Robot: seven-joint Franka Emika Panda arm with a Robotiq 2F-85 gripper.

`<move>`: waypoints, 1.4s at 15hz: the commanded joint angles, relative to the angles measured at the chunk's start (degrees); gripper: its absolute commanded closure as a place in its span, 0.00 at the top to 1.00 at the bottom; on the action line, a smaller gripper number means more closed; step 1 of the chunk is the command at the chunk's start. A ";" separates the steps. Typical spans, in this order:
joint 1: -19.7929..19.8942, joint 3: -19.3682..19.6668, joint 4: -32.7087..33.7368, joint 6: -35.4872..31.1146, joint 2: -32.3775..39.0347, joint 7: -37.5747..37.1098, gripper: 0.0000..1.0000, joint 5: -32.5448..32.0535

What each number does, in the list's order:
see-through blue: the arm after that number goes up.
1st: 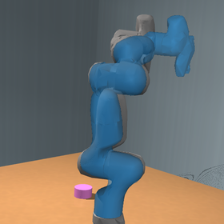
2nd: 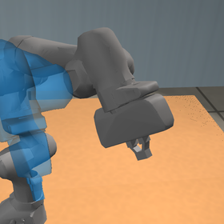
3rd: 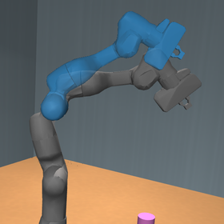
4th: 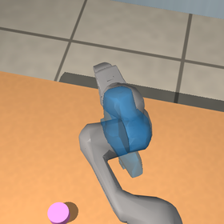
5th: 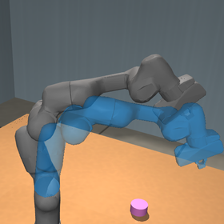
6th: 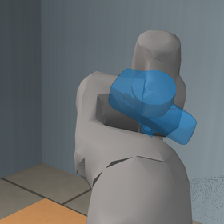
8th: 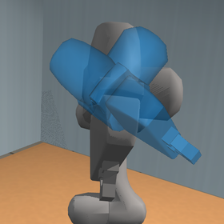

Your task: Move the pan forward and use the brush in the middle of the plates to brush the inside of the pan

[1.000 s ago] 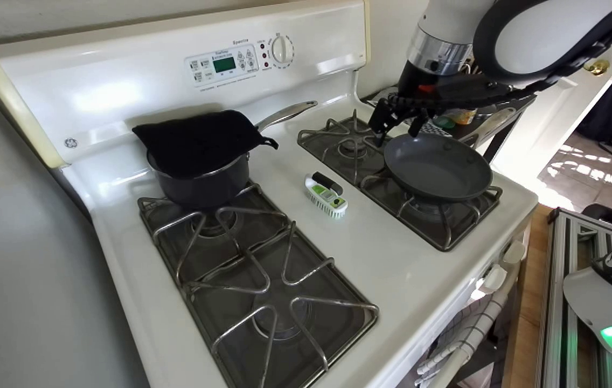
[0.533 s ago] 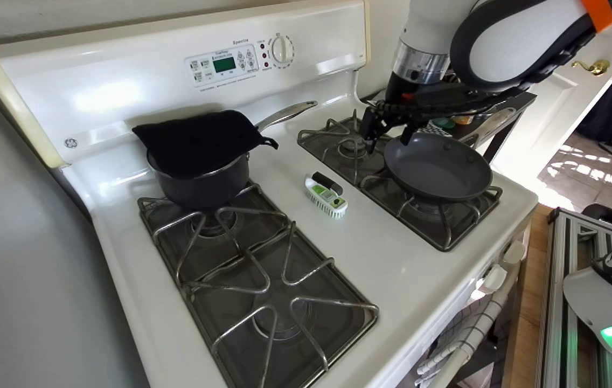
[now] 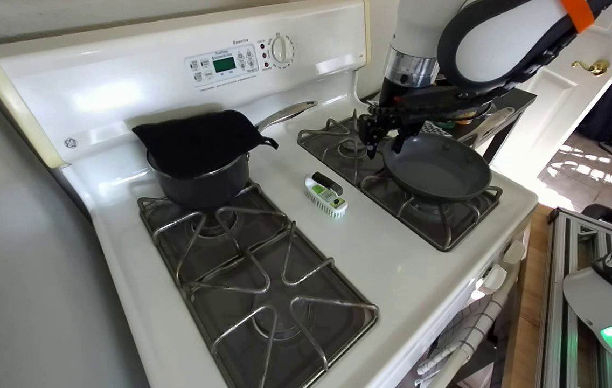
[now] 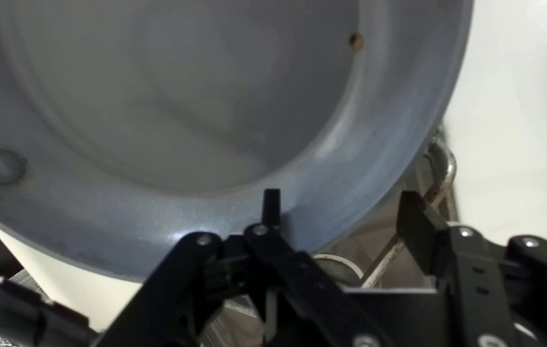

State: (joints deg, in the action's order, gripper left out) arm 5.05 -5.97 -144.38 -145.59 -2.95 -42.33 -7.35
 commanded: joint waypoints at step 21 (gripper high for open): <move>-2.53 3.26 4.21 1.72 2.30 -6.27 0.00 -3.80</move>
State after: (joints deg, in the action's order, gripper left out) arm 3.38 -3.67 -141.45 -144.04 -2.05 -46.43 -9.39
